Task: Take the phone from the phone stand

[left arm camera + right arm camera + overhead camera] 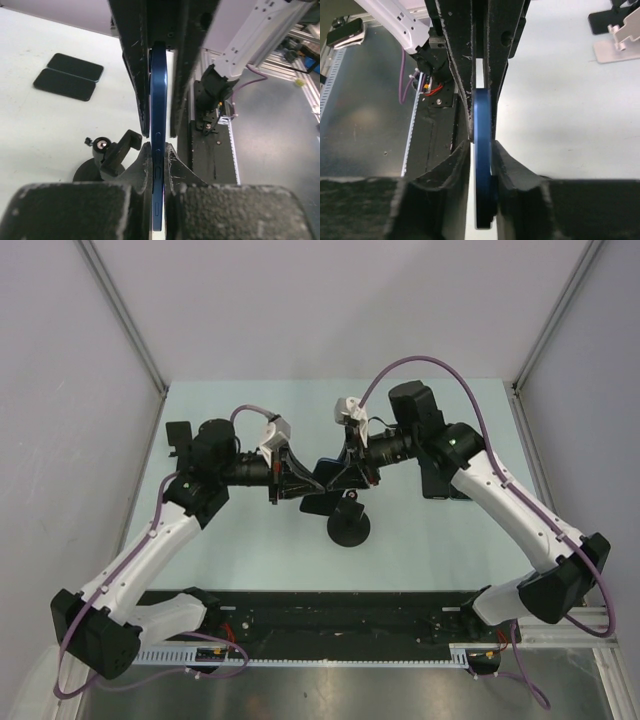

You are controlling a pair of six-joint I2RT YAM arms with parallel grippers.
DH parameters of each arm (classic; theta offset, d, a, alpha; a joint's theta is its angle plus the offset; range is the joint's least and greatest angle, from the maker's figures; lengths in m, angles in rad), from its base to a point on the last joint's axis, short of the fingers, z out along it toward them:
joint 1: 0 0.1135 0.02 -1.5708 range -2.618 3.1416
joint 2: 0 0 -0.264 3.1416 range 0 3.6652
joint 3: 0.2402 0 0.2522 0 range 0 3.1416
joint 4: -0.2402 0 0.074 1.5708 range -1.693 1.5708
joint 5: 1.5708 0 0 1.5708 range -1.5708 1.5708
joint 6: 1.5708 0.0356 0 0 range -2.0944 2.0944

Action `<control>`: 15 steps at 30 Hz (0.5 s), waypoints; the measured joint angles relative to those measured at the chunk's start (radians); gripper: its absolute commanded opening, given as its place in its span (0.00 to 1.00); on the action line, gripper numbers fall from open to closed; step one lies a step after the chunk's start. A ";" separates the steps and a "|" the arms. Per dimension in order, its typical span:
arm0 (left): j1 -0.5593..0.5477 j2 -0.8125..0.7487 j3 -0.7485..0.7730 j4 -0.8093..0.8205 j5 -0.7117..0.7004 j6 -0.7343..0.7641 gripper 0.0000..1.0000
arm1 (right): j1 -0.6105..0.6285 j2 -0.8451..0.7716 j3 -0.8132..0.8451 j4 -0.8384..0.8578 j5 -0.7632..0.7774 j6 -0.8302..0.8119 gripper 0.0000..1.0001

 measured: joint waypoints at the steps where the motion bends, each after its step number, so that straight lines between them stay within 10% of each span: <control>1: -0.002 -0.002 0.000 -0.003 -0.015 -0.002 0.00 | -0.004 -0.009 -0.014 0.022 0.003 0.016 0.46; 7: -0.003 -0.026 0.023 -0.018 -0.183 -0.031 0.00 | -0.070 -0.121 -0.151 0.231 0.019 0.168 0.74; 15: -0.002 -0.119 -0.033 0.148 -0.465 -0.261 0.00 | -0.089 -0.174 -0.289 0.536 0.049 0.372 0.76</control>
